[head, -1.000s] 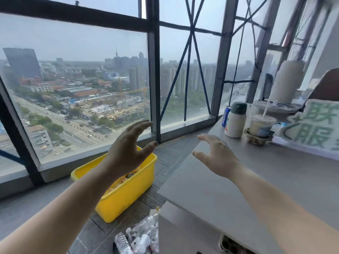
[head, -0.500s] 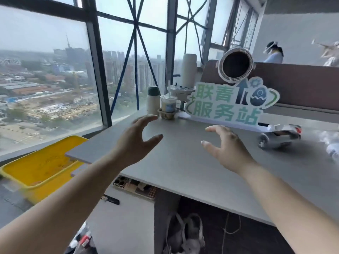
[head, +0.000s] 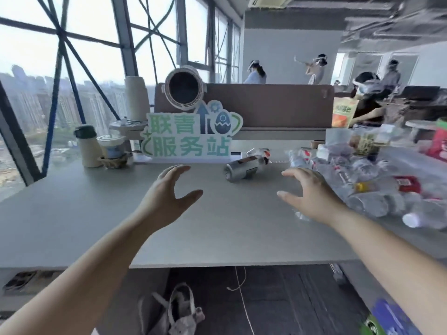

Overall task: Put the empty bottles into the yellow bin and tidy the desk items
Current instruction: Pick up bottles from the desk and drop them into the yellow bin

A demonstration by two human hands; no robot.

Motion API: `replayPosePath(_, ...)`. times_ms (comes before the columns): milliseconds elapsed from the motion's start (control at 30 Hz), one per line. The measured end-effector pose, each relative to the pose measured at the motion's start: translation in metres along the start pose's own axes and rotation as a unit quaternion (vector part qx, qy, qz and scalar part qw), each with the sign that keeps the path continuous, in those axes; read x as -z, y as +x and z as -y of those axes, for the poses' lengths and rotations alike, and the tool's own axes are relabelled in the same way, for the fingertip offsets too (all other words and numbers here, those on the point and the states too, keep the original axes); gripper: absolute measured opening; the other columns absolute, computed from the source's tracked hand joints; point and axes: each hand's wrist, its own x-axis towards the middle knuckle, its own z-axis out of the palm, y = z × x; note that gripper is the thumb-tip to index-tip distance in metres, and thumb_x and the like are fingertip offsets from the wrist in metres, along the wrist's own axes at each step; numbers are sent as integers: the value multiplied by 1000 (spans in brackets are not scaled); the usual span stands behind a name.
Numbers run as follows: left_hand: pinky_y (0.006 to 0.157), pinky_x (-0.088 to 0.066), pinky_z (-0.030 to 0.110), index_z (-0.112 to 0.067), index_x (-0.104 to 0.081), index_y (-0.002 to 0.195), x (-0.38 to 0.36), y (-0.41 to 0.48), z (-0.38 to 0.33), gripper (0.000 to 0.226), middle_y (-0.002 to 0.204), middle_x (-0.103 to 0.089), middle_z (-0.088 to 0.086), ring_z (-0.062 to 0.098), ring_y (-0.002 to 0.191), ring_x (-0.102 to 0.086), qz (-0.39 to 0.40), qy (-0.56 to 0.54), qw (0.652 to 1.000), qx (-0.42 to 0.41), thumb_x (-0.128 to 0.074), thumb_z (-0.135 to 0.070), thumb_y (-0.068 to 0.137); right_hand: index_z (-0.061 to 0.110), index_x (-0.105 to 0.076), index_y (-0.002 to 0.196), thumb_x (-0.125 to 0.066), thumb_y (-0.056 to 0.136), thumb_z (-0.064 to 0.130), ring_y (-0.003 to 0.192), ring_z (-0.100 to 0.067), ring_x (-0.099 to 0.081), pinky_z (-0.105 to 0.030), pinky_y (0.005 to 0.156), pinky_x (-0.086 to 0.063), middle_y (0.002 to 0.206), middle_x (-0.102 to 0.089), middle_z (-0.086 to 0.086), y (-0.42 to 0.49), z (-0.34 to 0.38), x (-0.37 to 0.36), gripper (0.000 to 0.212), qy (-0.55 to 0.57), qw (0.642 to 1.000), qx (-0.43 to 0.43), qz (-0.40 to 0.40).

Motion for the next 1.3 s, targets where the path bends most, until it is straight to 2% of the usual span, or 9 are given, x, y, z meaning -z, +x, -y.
replayPosePath(267, 104, -27, 23, -23, -40, 141, -93, 69, -11, 72, 146, -37, -1, 14, 134, -35, 53, -39, 997, 39, -71, -43, 79, 24, -40, 141, -73, 78, 43, 140, -11, -20, -18, 106, -13, 148, -34, 8, 15, -85, -9, 73, 11, 996, -28, 78)
replayPosePath(367, 108, -26, 27, -23, -35, 143, -124, 103, -5, 79, 149, -32, 0, 17, 136, -32, 58, -32, 997, 45, -73, -44, 77, 22, -51, 133, -72, 76, 47, 133, -11, -33, -10, 101, -15, 139, -47, 7, 23, -109, -20, 65, -3, 999, -3, 35)
replayPosePath(567, 115, -20, 42, -28, -27, 147, -184, 151, 18, 91, 156, -15, 3, 29, 142, -16, 61, 2, 993, 101, -74, -50, 72, 25, -58, 125, -38, 66, 85, 125, -5, -41, -4, 101, -14, 130, -54, 13, 38, -131, -36, 86, 11, 998, 32, 55)
replayPosePath(733, 106, -31, 36, -25, -32, 144, -204, 165, 27, 85, 147, -29, 6, 27, 131, -35, 51, -41, 994, 92, -78, -34, 74, 35, -51, 130, -16, 59, 96, 131, 1, -31, -14, 105, -9, 135, -46, 21, 41, -133, -41, 100, -36, 995, 44, 79)
replayPosePath(833, 97, -40, 38, -25, -36, 140, -206, 170, 26, 77, 140, -33, 9, 31, 120, -45, 24, -38, 994, 103, -78, -31, 75, 40, -42, 135, -23, 49, 99, 128, 10, -18, -14, 107, -2, 139, -38, 24, 42, -130, -36, 106, -48, 990, 50, 121)
replayPosePath(900, 97, -42, 41, -23, -37, 140, -205, 174, 25, 78, 138, -32, 11, 35, 119, -46, 17, -16, 993, 115, -78, -34, 74, 42, -34, 139, -45, 49, 92, 133, 6, -14, -14, 108, 0, 143, -31, 23, 42, -129, -32, 104, -59, 983, 59, 162)
replayPosePath(1000, 91, -43, 37, -17, -39, 136, -202, 172, 21, 76, 136, -34, 14, 34, 115, -48, 20, -34, 991, 127, -79, -30, 73, 41, -29, 141, -73, 64, 58, 138, 0, -11, -18, 113, 1, 145, -26, 22, 42, -128, -30, 91, -65, 977, 76, 191)
replayPosePath(1100, 76, -40, 31, -15, -41, 132, -189, 154, 18, 72, 130, -43, 16, 32, 110, -50, 18, -48, 989, 136, -80, -27, 73, 39, -29, 141, -72, 71, 41, 139, -2, -11, -16, 110, 0, 145, -26, 21, 39, -120, -28, 82, -75, 974, 96, 190)
replayPosePath(1300, 80, -41, 29, -19, -46, 129, -116, 83, 9, 69, 127, -44, 8, 24, 106, -52, -28, -54, 992, 108, -82, -24, 71, 37, -30, 140, -66, 78, 39, 136, -7, -21, -17, 104, -9, 144, -29, 17, 14, -80, -25, 72, -86, 977, 130, 144)
